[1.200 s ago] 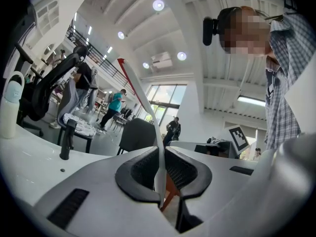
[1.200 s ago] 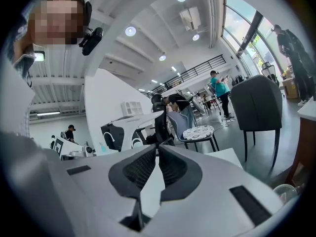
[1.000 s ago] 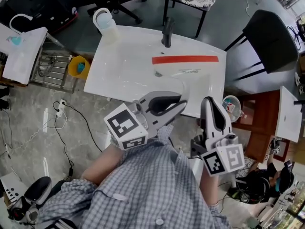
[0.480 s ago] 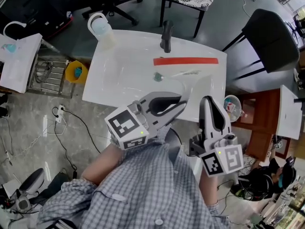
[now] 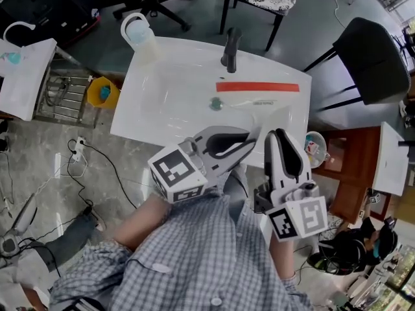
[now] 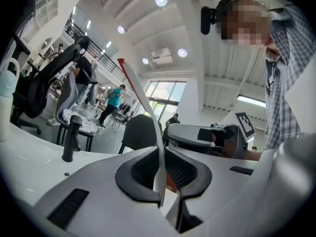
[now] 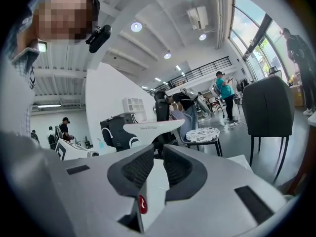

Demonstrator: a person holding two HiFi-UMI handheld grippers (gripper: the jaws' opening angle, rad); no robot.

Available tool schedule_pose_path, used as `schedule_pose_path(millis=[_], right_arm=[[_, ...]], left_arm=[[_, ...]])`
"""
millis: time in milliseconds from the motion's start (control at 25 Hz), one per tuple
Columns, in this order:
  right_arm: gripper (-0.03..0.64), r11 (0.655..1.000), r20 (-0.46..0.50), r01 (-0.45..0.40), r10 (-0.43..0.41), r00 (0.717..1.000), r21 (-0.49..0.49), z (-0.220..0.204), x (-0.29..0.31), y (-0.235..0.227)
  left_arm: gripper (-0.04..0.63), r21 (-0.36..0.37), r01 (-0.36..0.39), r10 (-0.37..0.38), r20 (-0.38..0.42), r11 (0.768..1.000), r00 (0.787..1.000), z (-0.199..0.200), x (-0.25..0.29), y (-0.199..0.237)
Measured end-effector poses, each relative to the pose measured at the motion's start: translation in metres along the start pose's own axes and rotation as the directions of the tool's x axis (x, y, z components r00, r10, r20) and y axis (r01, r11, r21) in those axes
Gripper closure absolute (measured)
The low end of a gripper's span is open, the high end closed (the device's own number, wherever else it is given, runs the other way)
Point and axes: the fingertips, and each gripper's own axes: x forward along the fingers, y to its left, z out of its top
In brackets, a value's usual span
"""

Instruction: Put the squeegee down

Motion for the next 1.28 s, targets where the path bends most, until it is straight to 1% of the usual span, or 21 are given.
schedule_pose_path(millis=[280,400,520,640,800,960,1120,1280], right_arm=[[0.591,0.999,-0.044,-0.039,0.039,0.998,-0.005,0.002,0.016,-0.012],[0.553,0.997,-0.071,-0.076,0.075,0.995,-0.008,0.001,0.022,-0.015],[0.541,0.993,-0.102,-0.118,0.117,0.988,-0.009,-0.003,0.027,-0.013],[0.511,0.989,-0.136,-0.147,0.144,0.98,-0.012,-0.008,0.035,-0.015],[0.509,0.99,-0.182,-0.143,0.138,0.974,-0.017,-0.014,0.043,-0.028],[0.509,0.986,-0.218,-0.166,0.158,0.963,-0.017,-0.021,0.049,-0.033],[0.509,0.983,-0.261,-0.177,0.16,0.952,-0.041,-0.03,0.055,-0.037],[0.513,0.984,-0.273,-0.174,0.159,0.949,-0.029,-0.035,0.059,-0.046]], left_arm=[[0.551,-0.002,-0.057,0.057,0.005,0.998,0.998,0.002,0.01,0.014],[0.551,-0.003,-0.086,0.086,0.009,0.996,0.996,0.004,0.019,0.02],[0.551,0.005,-0.108,0.108,0.005,0.994,0.994,0.001,0.027,0.021],[0.551,0.018,-0.13,0.131,-0.007,0.991,0.991,-0.002,0.035,0.024],[0.551,0.017,-0.172,0.173,-0.009,0.985,0.985,-0.004,0.049,0.03],[0.551,0.044,-0.202,0.203,-0.025,0.978,0.979,-0.011,0.056,0.034],[0.551,0.059,-0.223,0.225,-0.032,0.973,0.974,-0.017,0.061,0.037],[0.551,0.085,-0.246,0.25,-0.041,0.966,0.967,-0.021,0.068,0.041]])
